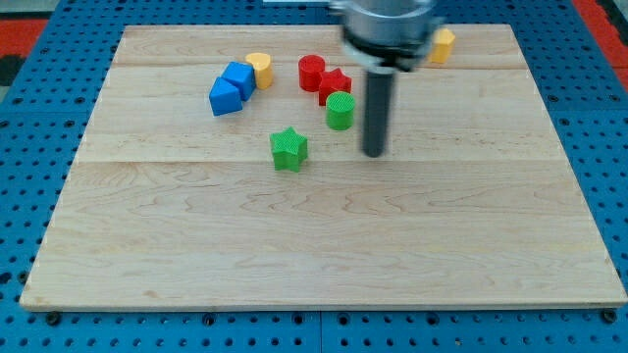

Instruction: Place the yellow hexagon at the center right side of the board

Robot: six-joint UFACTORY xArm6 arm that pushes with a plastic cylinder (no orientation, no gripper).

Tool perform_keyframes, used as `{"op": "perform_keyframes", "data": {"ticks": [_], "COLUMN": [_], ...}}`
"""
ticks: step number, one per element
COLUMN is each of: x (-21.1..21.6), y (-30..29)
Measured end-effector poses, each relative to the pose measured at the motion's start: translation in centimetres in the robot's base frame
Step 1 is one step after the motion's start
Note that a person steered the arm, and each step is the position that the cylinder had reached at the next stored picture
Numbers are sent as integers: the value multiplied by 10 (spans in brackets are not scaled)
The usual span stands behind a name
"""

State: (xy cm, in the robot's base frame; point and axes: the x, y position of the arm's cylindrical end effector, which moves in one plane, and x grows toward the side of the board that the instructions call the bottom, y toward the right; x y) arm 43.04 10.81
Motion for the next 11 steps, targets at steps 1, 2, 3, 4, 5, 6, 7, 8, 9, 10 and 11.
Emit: {"op": "perform_keyframes", "data": {"ticks": [1, 2, 3, 4, 5, 6, 7, 8, 9, 10, 11], "x": [-69, -172, -231, -234, -194, -162, -115, -115, -85, -56, -30], "y": [100, 140, 110, 72, 37, 55, 57, 102, 116, 126, 125]}}
